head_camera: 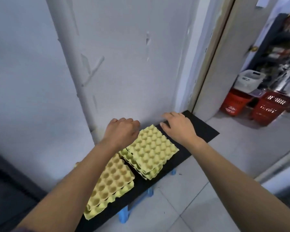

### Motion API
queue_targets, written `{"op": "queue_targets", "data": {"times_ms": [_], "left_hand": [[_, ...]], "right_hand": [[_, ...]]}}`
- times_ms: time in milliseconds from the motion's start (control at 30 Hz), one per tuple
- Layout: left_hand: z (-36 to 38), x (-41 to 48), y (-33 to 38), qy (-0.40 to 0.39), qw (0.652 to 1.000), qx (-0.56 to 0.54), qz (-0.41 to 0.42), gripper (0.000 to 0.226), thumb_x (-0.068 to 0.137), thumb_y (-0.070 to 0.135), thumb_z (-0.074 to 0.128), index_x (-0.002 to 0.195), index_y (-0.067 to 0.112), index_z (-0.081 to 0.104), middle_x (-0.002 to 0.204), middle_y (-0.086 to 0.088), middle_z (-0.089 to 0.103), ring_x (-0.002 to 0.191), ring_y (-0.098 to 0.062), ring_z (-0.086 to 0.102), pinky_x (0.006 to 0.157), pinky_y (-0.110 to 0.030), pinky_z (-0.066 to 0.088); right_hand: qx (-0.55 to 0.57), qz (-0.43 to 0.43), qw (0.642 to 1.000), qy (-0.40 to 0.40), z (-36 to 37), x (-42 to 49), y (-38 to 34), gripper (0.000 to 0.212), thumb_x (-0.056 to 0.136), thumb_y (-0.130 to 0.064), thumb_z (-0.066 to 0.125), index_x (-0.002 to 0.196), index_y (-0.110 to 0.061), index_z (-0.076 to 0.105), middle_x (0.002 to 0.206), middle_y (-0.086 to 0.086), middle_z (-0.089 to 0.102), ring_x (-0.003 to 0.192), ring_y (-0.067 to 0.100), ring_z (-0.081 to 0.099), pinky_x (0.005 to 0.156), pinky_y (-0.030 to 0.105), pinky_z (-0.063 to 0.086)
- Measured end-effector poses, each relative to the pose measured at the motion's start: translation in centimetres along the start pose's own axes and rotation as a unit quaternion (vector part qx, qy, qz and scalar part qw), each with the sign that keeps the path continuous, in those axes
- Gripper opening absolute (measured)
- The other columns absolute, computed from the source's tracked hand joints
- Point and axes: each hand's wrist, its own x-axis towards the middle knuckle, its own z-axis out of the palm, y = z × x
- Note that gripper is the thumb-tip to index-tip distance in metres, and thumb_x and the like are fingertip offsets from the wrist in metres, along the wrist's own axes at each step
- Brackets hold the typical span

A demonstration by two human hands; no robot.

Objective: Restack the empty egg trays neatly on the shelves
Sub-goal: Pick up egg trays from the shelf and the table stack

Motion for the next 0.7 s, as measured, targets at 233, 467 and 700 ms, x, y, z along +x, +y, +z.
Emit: {"op": "queue_targets", "data": {"times_ms": [233, 467, 700], "left_hand": [[10.0, 4.7, 4.2, -0.153, 0.985, -0.021, -0.07, 0.034, 0.095, 0.039, 0.039, 0.128, 0.032, 0.047, 0.126, 0.007, 0.054, 0.119, -0.018, 0.048, 0.092, -0.035, 0.037], [18.6, 6.5, 4.8, -0.258, 0.956, -0.057, -0.131, 0.041, 0.095, 0.037, 0.04, 0.136, 0.031, 0.04, 0.131, 0.003, 0.048, 0.124, -0.02, 0.043, 0.096, -0.037, 0.035], [28.9, 9.3, 4.3, -0.311, 0.93, -0.096, -0.17, 0.047, 0.096, 0.035, 0.042, 0.142, 0.029, 0.032, 0.143, 0.001, 0.035, 0.131, -0.022, 0.032, 0.103, -0.036, 0.029]], "right_hand": [[0.065, 0.027, 0.983, -0.168, 7.6, 3.7, 10.5, 0.042, 0.096, -0.037, 0.047, 0.135, -0.021, 0.047, 0.124, 0.006, 0.055, 0.114, 0.027, 0.052, 0.09, 0.045, 0.048], [0.089, 0.088, 0.946, -0.298, 16.8, 6.5, 16.1, 0.048, 0.095, -0.035, 0.046, 0.139, -0.016, 0.042, 0.123, 0.01, 0.052, 0.11, 0.029, 0.055, 0.087, 0.042, 0.049], [0.079, 0.13, 0.931, -0.333, 26.2, 9.5, 19.9, 0.052, 0.096, -0.034, 0.047, 0.144, -0.017, 0.034, 0.131, 0.011, 0.047, 0.114, 0.032, 0.052, 0.087, 0.043, 0.049]]}}
